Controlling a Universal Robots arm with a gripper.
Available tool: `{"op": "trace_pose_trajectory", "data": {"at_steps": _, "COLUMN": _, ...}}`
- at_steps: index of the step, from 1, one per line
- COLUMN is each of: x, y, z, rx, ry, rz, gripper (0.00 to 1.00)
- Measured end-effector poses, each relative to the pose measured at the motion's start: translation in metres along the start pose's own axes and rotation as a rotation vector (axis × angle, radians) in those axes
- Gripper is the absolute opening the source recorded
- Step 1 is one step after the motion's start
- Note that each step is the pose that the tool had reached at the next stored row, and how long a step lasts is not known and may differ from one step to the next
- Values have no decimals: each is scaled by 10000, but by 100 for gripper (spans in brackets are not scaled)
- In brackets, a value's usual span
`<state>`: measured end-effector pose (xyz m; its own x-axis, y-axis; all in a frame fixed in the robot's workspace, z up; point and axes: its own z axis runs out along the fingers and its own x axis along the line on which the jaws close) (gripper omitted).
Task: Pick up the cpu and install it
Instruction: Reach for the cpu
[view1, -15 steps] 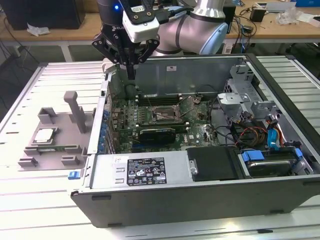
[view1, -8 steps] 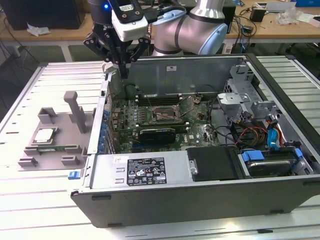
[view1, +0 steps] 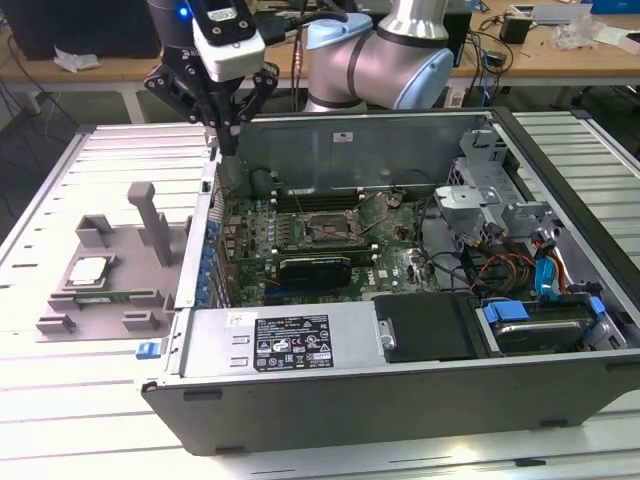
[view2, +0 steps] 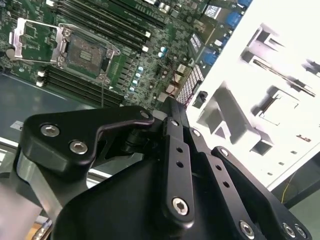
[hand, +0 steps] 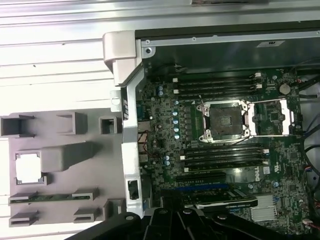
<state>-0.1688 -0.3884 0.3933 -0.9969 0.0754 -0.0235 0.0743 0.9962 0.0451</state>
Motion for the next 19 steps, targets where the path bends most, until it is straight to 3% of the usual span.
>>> {"op": "trace_pose_trajectory", "data": {"at_steps": 11, "x": 194, "y": 2, "z": -4, "rx": 0, "ry": 0, "rz": 0, "gripper": 11}}
{"op": "trace_pose_trajectory", "data": {"at_steps": 14, "x": 295, "y": 2, "z": -6, "rx": 0, "ry": 0, "rz": -1, "gripper": 11}}
{"op": "trace_pose_trajectory", "data": {"at_steps": 19, "x": 391, "y": 3, "z": -8, "rx": 0, "ry": -1, "rz": -1, "gripper": 11}}
